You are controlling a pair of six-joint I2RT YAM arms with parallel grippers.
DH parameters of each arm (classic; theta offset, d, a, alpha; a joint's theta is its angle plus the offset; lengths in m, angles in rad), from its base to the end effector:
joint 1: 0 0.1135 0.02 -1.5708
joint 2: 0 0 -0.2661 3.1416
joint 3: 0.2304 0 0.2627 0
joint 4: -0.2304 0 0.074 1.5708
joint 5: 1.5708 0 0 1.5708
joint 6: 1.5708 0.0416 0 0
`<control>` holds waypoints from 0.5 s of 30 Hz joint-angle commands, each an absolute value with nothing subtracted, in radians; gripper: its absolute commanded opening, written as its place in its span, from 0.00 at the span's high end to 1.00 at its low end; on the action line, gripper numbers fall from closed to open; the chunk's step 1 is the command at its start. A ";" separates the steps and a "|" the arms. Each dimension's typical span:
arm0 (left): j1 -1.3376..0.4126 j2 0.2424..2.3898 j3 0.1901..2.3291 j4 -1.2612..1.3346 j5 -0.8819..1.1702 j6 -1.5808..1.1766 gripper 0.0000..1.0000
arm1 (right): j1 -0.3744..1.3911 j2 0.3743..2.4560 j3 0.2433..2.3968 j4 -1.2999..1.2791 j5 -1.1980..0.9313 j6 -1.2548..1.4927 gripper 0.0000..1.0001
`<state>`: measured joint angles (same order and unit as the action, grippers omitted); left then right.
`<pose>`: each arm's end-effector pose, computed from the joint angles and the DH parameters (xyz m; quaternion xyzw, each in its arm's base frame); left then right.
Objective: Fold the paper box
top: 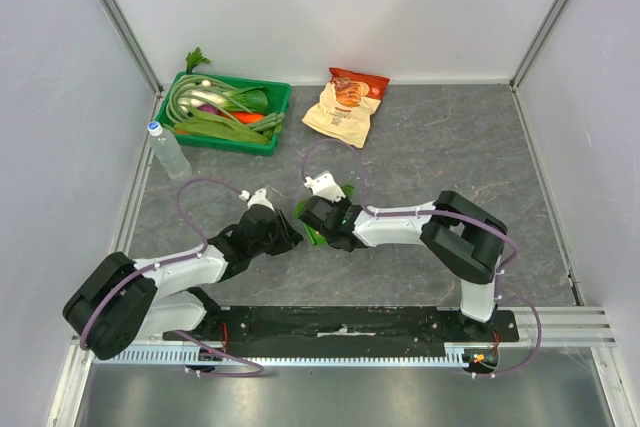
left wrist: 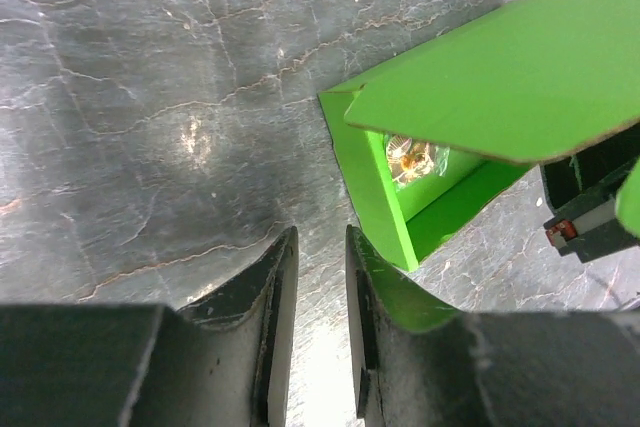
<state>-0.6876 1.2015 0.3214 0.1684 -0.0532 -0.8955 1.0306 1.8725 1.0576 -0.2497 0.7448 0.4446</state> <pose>0.1719 -0.1383 0.1273 -0.1053 0.9028 -0.2792 0.3098 0.2139 0.3018 0.1312 -0.1732 0.8897 -0.1038 0.4095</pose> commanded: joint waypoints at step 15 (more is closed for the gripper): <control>-0.647 0.918 0.316 0.008 -0.094 -0.808 0.47 | 0.971 1.658 0.985 -0.215 0.479 0.462 0.46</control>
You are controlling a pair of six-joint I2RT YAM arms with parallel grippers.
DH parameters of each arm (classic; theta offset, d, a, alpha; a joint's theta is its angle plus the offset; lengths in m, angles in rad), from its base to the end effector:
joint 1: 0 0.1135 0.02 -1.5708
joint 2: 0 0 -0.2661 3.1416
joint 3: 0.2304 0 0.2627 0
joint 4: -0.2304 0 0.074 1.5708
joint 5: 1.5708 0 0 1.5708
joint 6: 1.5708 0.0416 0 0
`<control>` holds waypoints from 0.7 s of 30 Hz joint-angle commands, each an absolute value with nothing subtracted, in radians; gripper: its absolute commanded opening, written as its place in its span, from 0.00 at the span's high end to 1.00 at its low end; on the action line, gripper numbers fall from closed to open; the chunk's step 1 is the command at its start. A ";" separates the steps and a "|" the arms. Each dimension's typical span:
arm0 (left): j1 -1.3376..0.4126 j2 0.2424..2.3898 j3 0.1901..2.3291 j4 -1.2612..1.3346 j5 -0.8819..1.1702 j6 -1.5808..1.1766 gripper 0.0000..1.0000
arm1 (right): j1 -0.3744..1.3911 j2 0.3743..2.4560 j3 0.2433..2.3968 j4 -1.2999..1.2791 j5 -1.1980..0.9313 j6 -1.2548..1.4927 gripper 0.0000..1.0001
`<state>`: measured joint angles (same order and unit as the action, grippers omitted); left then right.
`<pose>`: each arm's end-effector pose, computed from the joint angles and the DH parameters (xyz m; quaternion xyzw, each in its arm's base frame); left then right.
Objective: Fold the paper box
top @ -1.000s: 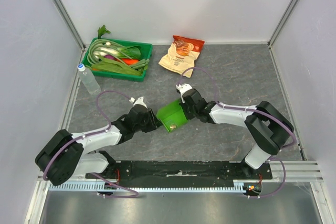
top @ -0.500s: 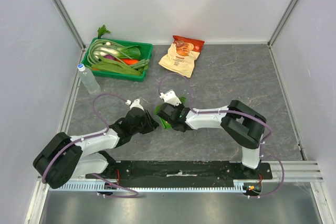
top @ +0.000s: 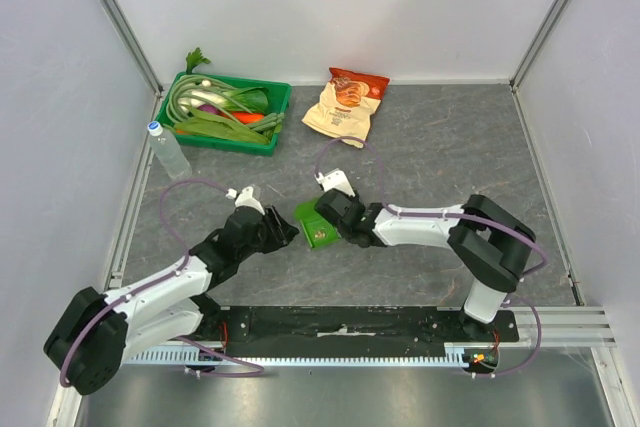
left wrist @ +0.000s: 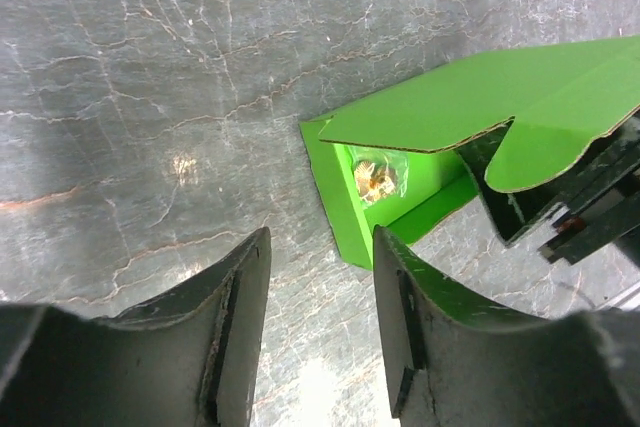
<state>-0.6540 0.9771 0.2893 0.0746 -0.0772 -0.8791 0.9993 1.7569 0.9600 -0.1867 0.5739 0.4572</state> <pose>0.1617 -0.1199 0.1516 -0.1173 0.8793 -0.2947 0.3554 0.2090 0.2832 0.1433 -0.1669 0.9065 -0.0175 0.3875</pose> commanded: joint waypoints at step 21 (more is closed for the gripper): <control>-0.641 1.167 0.630 -0.109 -0.098 -0.451 0.43 | 0.632 1.469 0.963 -0.164 -0.222 0.017 0.51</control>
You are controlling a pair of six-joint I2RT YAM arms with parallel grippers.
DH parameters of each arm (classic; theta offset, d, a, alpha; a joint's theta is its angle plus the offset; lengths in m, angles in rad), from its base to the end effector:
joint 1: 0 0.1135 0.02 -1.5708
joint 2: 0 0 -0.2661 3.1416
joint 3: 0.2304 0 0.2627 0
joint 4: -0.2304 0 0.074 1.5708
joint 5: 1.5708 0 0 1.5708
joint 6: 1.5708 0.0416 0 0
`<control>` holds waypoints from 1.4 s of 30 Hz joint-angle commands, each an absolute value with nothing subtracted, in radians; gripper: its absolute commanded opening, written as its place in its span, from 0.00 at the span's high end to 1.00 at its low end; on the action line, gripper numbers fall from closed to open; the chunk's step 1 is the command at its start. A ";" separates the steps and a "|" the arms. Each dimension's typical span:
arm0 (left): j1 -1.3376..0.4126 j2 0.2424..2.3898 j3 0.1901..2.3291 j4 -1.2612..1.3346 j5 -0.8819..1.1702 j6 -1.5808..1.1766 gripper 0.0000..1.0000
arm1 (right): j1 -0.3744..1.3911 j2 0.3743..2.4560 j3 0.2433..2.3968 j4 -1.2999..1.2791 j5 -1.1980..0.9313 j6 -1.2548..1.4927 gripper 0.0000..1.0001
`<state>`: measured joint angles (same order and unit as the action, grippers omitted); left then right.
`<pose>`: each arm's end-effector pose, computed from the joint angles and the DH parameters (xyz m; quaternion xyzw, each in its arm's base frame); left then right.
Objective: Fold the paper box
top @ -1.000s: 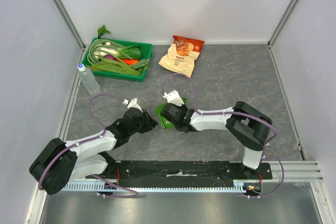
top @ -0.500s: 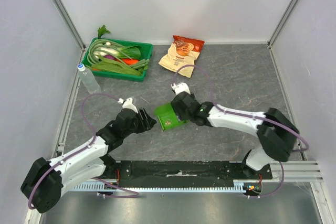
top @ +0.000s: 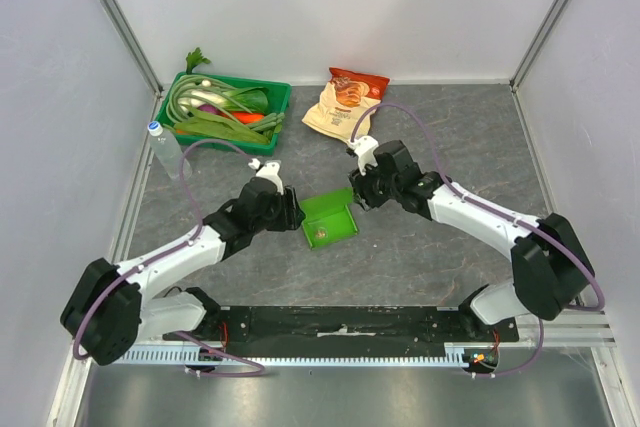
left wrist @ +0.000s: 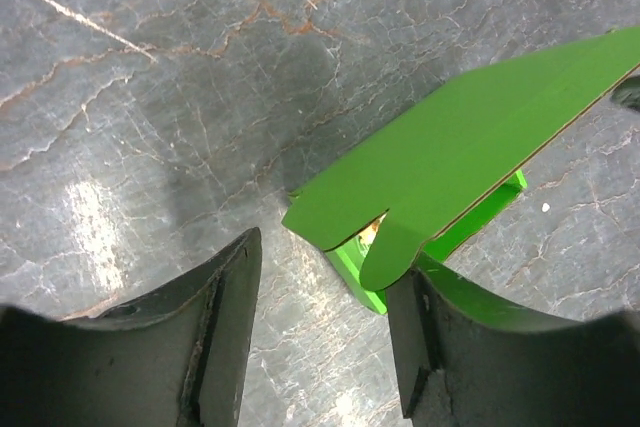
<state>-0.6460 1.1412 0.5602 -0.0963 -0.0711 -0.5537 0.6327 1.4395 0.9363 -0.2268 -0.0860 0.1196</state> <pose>0.1981 -0.1457 0.1928 0.0262 0.9010 -0.2173 0.3745 0.2593 0.1946 0.2295 -0.2484 0.8778 0.1863 0.3648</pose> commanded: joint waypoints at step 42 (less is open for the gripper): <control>-0.640 1.075 0.489 0.110 -0.104 -0.407 0.50 | 0.472 1.512 0.678 0.486 -0.520 0.040 0.44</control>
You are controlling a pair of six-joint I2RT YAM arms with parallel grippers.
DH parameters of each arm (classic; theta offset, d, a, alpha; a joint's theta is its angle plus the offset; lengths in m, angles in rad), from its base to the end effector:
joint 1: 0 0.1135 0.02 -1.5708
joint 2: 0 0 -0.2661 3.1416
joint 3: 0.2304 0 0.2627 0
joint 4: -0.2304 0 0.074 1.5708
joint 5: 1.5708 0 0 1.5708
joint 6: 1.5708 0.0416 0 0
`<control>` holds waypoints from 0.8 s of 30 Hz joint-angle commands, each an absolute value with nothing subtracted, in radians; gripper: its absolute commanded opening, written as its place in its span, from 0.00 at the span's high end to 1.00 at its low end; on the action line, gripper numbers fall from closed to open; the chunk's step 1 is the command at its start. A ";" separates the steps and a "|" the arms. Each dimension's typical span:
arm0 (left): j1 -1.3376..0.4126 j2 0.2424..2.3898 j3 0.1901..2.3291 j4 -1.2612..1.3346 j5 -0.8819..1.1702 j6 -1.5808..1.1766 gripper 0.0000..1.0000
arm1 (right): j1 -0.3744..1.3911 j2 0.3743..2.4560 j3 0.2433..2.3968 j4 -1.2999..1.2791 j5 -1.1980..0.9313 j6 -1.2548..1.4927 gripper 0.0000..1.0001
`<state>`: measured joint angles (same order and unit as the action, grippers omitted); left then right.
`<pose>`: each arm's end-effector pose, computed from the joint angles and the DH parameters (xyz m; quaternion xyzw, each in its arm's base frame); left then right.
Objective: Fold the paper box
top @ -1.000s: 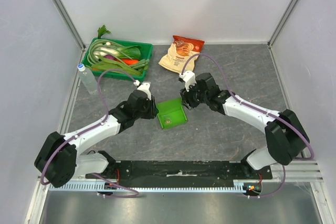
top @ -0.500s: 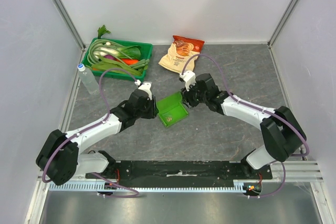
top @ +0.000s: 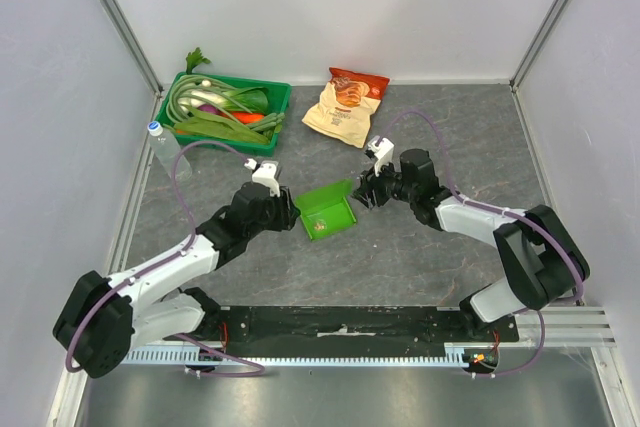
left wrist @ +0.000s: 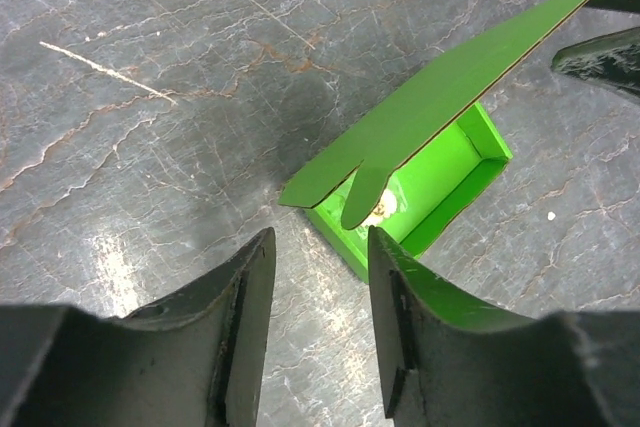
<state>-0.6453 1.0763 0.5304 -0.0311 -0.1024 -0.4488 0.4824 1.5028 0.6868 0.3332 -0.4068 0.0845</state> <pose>0.1944 -0.1410 0.2033 0.0618 0.8761 -0.2092 0.4300 0.2761 0.1631 0.1817 -0.2681 0.8008 0.3077 0.4383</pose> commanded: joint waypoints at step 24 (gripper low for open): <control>-0.640 0.988 0.376 0.226 -0.103 -0.374 0.49 | 0.465 1.631 0.761 0.535 -0.621 -0.006 0.52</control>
<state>-0.6453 1.0065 0.3756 0.2058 -0.0952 -0.4007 0.4679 1.6169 0.7059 0.4648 -0.5804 0.0051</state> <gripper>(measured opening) 0.535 0.473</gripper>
